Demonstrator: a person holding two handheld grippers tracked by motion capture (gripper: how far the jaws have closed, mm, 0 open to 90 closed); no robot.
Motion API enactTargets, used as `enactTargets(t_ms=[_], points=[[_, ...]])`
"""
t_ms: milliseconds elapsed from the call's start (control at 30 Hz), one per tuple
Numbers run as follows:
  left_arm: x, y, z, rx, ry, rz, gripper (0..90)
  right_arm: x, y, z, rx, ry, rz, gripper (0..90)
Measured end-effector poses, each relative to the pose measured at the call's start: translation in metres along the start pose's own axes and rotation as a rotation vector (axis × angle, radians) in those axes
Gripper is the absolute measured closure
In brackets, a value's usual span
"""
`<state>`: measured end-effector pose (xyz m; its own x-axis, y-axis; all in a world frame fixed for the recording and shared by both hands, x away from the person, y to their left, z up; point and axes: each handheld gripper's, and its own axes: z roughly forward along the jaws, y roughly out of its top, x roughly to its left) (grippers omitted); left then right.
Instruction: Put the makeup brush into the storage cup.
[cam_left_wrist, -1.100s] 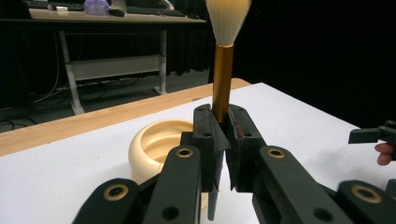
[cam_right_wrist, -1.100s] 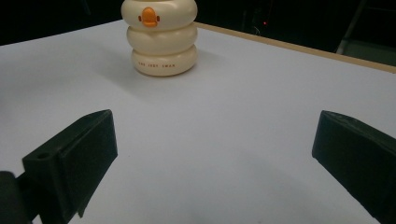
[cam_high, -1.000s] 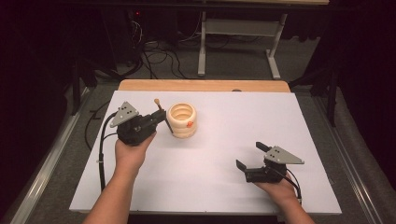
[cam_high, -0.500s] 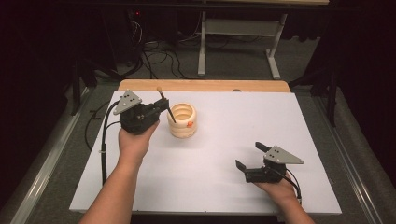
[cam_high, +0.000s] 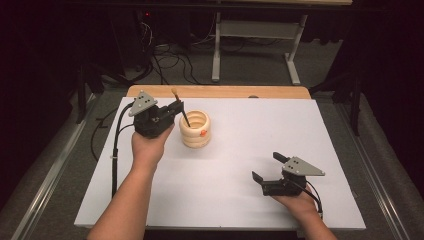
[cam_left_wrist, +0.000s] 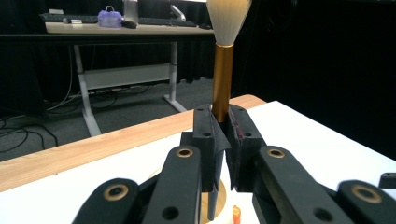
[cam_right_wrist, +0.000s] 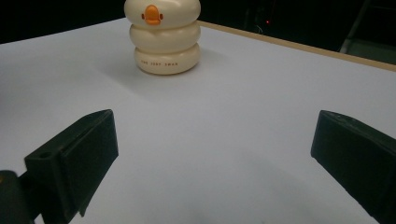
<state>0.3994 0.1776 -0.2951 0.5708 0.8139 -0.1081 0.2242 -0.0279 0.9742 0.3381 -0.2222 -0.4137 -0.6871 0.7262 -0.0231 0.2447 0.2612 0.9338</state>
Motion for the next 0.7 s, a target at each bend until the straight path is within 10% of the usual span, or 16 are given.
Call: enactTargets(t_ms=[700], points=[[0.002,-0.005,0.016,0.019,0.039,0.006,83.4,0.001,0.0,-0.001,-0.004,0.007,-0.01,2.4]])
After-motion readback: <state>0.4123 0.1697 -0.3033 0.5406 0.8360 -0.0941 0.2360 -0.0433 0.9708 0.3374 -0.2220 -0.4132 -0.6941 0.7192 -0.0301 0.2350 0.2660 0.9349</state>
